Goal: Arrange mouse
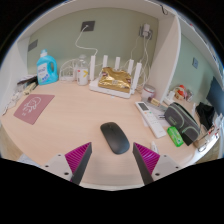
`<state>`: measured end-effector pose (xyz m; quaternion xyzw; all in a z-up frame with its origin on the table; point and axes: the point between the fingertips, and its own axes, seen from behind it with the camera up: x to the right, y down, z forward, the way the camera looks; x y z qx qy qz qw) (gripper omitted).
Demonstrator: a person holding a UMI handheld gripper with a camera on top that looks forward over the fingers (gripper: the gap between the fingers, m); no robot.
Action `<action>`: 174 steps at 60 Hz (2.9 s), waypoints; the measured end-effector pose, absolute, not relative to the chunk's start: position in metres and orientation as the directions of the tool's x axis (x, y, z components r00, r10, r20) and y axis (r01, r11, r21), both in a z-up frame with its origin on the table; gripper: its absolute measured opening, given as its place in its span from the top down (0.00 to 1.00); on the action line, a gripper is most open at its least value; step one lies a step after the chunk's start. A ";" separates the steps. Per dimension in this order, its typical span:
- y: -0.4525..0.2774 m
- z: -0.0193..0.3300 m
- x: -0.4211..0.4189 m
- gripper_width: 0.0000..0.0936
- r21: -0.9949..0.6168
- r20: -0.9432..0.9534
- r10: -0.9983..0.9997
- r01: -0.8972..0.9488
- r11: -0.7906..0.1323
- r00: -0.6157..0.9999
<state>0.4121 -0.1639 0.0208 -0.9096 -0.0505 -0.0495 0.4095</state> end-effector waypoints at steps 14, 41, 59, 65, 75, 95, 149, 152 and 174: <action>-0.114 -0.005 0.435 0.10 -0.738 0.120 0.061 0.130 -0.663 0.991; -0.076 -0.014 0.430 0.50 -0.761 0.038 0.046 0.059 -0.646 0.998; -0.072 0.004 0.438 0.62 -0.762 0.062 -0.058 0.009 -0.647 0.996; -0.057 0.058 0.434 0.62 -0.814 0.054 -0.129 -0.032 -0.581 0.990; -0.022 0.206 0.371 0.62 -0.927 0.026 -0.194 -0.049 -0.371 0.981; 0.006 0.127 0.037 0.63 -0.872 -0.099 0.048 -0.064 -0.486 0.994; -0.166 0.162 -0.023 0.09 -0.818 0.118 -0.022 0.085 -0.569 0.993; -0.183 0.169 -0.027 0.09 -0.825 0.111 -0.019 0.081 -0.559 0.994; -0.266 0.181 -0.042 0.09 -0.833 0.107 -0.013 0.082 -0.548 0.994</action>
